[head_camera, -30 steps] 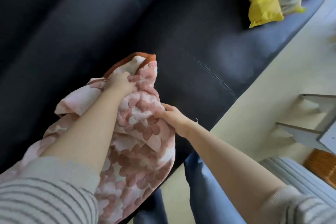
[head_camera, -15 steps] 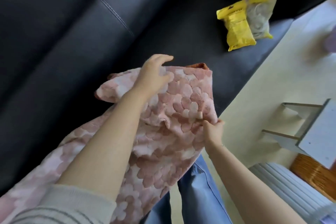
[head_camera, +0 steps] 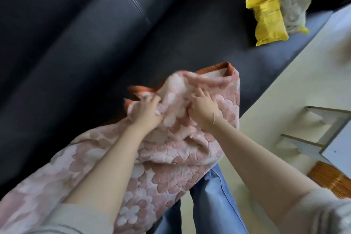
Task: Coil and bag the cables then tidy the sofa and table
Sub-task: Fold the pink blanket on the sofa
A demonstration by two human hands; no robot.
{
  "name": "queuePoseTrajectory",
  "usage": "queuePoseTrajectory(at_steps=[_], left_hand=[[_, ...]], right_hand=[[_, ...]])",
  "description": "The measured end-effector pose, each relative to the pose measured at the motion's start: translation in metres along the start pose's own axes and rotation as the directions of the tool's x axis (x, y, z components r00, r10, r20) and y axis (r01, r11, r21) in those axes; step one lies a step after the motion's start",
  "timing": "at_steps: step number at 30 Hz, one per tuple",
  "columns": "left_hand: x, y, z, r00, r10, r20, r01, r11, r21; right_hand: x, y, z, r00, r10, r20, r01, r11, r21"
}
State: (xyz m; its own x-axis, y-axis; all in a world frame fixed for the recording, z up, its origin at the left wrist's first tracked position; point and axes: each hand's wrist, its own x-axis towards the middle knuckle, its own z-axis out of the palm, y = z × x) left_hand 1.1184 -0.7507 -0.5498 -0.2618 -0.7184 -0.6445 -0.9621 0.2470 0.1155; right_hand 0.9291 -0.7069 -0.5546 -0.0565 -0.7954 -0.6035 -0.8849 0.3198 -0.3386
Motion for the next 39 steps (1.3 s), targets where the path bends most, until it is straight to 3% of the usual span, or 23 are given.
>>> queuePoseTrajectory(at_steps=[1,3,4,5,6,8,9,10,12,14,16,18,19,21,23,25,27,29,31,32,34,37,39], left_hand=[[-0.006,0.000,0.003,0.991,0.031,0.132,-0.020,0.997,-0.079],[-0.015,-0.003,0.005,0.927,0.053,0.370,0.117,0.900,-0.421],[-0.018,-0.008,0.003,0.928,0.064,0.368,0.190,0.767,-0.613],[-0.018,-0.016,0.000,0.968,-0.004,0.250,0.197,0.626,-0.755],[-0.015,-0.024,-0.003,0.979,-0.168,0.118,0.192,0.546,-0.815],[-0.003,-0.046,-0.007,0.862,-0.505,-0.031,0.302,0.563,-0.770],[0.003,-0.054,-0.010,0.802,-0.597,-0.005,0.407,0.554,-0.726],[0.008,-0.059,-0.012,0.766,-0.630,0.123,0.512,0.484,-0.709],[0.015,-0.060,-0.010,0.732,-0.526,0.433,0.629,0.279,-0.725],[0.016,-0.056,-0.006,0.742,-0.453,0.493,0.618,0.178,-0.766],[0.011,-0.056,-0.003,0.788,-0.469,0.398,0.514,0.147,-0.845],[0.002,-0.053,-0.011,0.865,-0.385,0.322,0.389,0.108,-0.915],[-0.003,-0.051,-0.018,0.915,-0.294,0.276,0.321,0.118,-0.940],[-0.015,-0.045,-0.031,0.972,-0.108,0.208,0.229,0.248,-0.941],[-0.027,-0.036,-0.040,0.955,0.038,0.296,0.252,0.427,-0.868],[-0.039,-0.032,-0.039,0.890,0.123,0.439,0.319,0.519,-0.793],[-0.045,-0.032,-0.037,0.853,0.118,0.508,0.418,0.426,-0.802],[-0.047,-0.032,-0.033,0.847,0.066,0.527,0.493,0.273,-0.826],[-0.044,-0.032,-0.025,0.849,-0.019,0.528,0.522,0.181,-0.834],[-0.042,-0.031,-0.019,0.849,-0.081,0.522,0.528,0.188,-0.828],[-0.039,-0.028,-0.007,0.856,-0.197,0.477,0.516,0.332,-0.789],[-0.039,-0.017,0.004,0.869,-0.212,0.446,0.477,0.597,-0.645],[-0.039,-0.014,0.007,0.832,-0.260,0.490,0.536,0.606,-0.588]], right_hand=[[0.000,0.000,0.003,0.997,0.068,0.045,-0.067,0.998,-0.015],[-0.007,0.005,0.009,0.981,0.178,0.073,-0.178,0.984,-0.008],[-0.009,0.006,0.009,0.975,0.207,0.076,-0.209,0.978,0.011],[-0.009,0.010,0.010,0.970,0.231,0.079,-0.235,0.971,0.044],[-0.009,0.013,0.009,0.963,0.256,0.084,-0.262,0.962,0.071],[-0.005,0.017,0.005,0.954,0.289,0.077,-0.294,0.953,0.068],[-0.003,0.018,0.003,0.958,0.283,0.041,-0.285,0.956,0.062],[-0.001,0.017,0.001,0.967,0.254,-0.022,-0.252,0.965,0.068],[0.005,0.012,-0.002,0.975,0.140,-0.174,-0.124,0.987,0.100],[0.013,0.001,-0.005,0.965,0.036,-0.259,-0.005,0.993,0.121],[0.020,-0.013,-0.008,0.959,-0.027,-0.284,0.066,0.989,0.129],[0.030,-0.023,-0.010,0.976,-0.043,-0.211,0.084,0.978,0.190],[0.034,-0.028,-0.013,0.988,-0.047,-0.149,0.085,0.963,0.255],[0.041,-0.035,-0.016,0.996,-0.077,-0.040,0.087,0.896,0.435],[0.044,-0.038,-0.017,0.991,-0.128,0.027,0.097,0.864,0.494],[0.042,-0.033,-0.013,0.981,-0.185,0.065,0.149,0.919,0.366],[0.034,-0.023,-0.003,0.967,-0.220,0.129,0.185,0.953,0.238],[0.023,-0.014,0.007,0.951,-0.223,0.214,0.179,0.962,0.209],[0.014,-0.010,0.015,0.957,-0.211,0.201,0.165,0.960,0.226],[0.011,-0.009,0.016,0.966,-0.209,0.155,0.162,0.949,0.272],[0.006,-0.011,0.016,0.964,-0.258,0.062,0.228,0.926,0.301],[0.000,-0.017,0.018,0.900,-0.434,-0.046,0.436,0.898,0.053],[-0.003,-0.021,0.016,0.864,-0.500,-0.064,0.500,0.866,-0.023]])
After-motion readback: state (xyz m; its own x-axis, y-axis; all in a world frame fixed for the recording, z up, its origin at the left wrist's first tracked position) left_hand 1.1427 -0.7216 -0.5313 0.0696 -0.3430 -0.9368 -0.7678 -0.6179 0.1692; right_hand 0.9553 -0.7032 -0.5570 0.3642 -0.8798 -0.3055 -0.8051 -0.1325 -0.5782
